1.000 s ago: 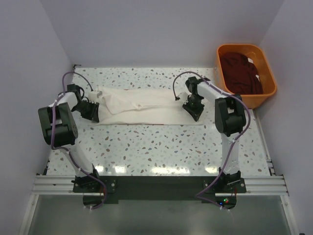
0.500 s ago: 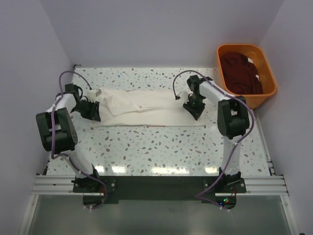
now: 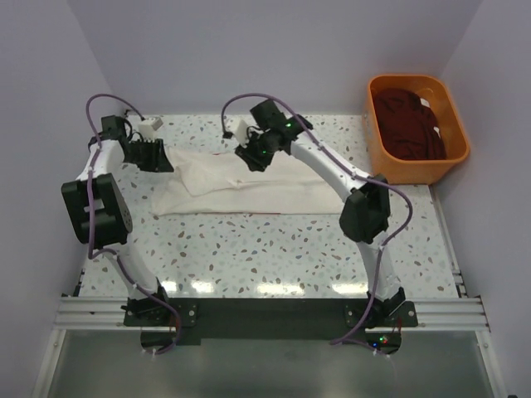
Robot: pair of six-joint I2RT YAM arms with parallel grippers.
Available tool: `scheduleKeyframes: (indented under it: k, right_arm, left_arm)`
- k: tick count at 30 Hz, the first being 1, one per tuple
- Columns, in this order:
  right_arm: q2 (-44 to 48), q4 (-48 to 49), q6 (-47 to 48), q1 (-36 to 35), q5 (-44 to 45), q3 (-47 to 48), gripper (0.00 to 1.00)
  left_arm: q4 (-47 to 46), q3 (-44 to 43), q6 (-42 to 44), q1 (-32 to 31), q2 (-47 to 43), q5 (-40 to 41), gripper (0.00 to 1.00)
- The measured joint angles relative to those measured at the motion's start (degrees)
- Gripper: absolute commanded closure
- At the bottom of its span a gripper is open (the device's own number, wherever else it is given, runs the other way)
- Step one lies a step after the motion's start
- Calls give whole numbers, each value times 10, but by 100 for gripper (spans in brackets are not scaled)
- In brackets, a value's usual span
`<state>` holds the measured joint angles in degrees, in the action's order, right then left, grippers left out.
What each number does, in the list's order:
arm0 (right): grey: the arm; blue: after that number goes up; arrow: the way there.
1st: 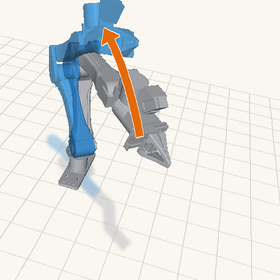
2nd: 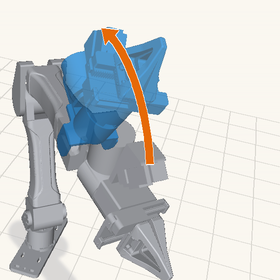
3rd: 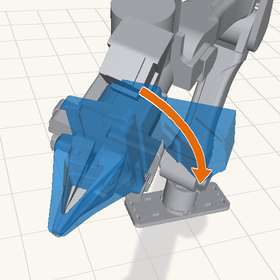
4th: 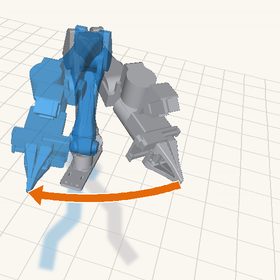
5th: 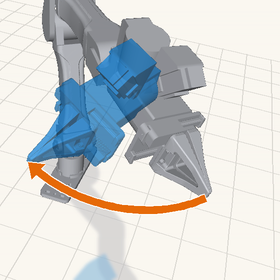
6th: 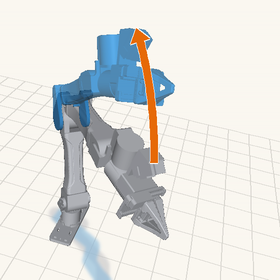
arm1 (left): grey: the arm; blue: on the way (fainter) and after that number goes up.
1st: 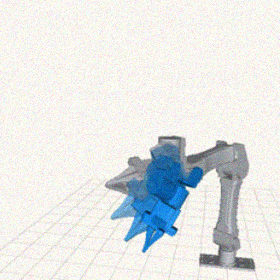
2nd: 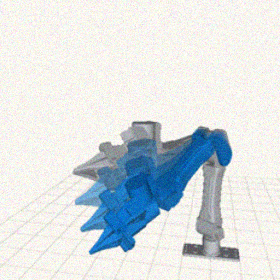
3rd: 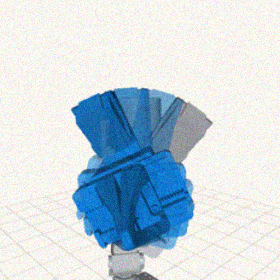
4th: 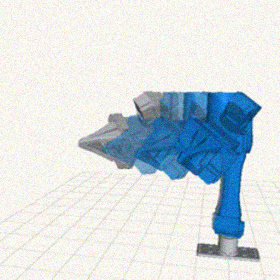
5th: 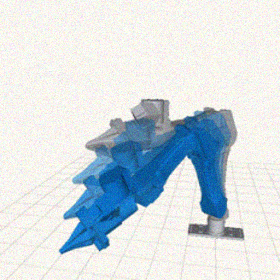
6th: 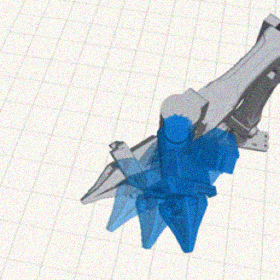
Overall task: Fold and stack the t-shirts
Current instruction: Fold the tshirt
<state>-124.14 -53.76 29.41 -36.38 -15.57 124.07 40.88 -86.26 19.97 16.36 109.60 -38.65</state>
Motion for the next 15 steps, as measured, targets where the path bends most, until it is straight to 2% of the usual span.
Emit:
scheduleKeyframes:
  k: [6,15]
  right_arm:
    - [-100,110,-19,-97,17,45,54]
    - [-183,244,-63,-165,56,45,60]
  left_arm:
    - [0,44,-42,1,1,1,62]
    - [17,136,-70,2,-31,20,62]
